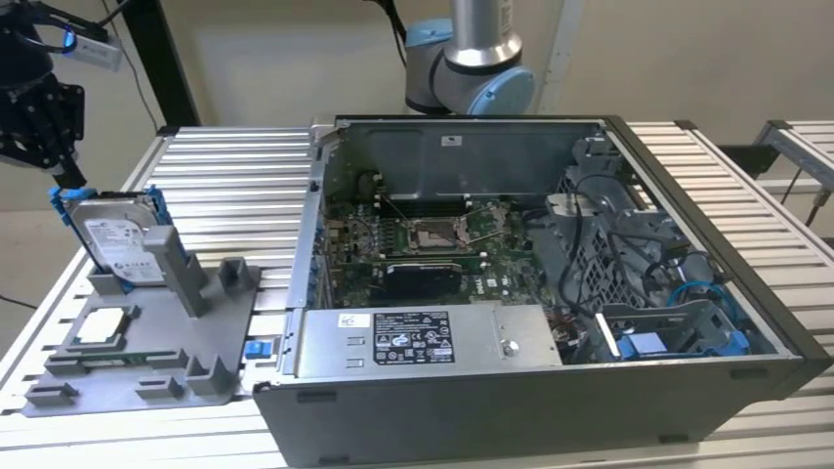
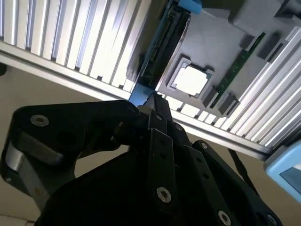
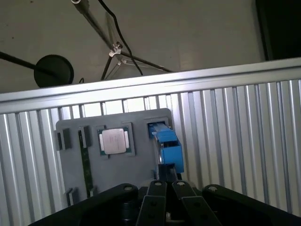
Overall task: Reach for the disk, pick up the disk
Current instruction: 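Pick up the disk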
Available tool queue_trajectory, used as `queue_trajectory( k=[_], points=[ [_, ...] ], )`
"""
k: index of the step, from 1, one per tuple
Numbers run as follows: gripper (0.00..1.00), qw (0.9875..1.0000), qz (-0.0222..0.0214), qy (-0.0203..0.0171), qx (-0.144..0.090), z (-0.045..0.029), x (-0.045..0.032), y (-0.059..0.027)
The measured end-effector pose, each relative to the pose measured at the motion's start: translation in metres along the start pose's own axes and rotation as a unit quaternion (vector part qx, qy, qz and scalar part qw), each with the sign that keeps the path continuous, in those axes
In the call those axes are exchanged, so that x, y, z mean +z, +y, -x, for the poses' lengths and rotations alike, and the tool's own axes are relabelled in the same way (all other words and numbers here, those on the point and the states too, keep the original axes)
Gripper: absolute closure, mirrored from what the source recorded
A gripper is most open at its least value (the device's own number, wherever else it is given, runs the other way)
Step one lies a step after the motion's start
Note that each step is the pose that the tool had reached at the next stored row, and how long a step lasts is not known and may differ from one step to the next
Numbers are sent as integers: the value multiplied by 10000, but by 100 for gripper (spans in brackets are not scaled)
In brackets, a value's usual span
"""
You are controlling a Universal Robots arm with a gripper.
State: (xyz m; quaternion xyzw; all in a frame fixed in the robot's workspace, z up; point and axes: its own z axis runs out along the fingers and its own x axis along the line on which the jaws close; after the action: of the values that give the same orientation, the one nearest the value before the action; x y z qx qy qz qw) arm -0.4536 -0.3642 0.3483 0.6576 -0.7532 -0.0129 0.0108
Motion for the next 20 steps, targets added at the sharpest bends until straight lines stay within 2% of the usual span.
queue_trajectory(
  k=[1,2,9,13,17,20],
  points=[
    [100,10000,0,0,-1,-1,0,-1],
    [0,10000,0,0,-2,0,0,-1],
    [0,10000,1,-2,-31,0,20,-2],
    [0,9999,5,-25,-127,4,64,0],
    [0,9997,13,-89,-238,11,96,1],
    [0,9994,22,-163,-295,20,113,5]
  ],
)
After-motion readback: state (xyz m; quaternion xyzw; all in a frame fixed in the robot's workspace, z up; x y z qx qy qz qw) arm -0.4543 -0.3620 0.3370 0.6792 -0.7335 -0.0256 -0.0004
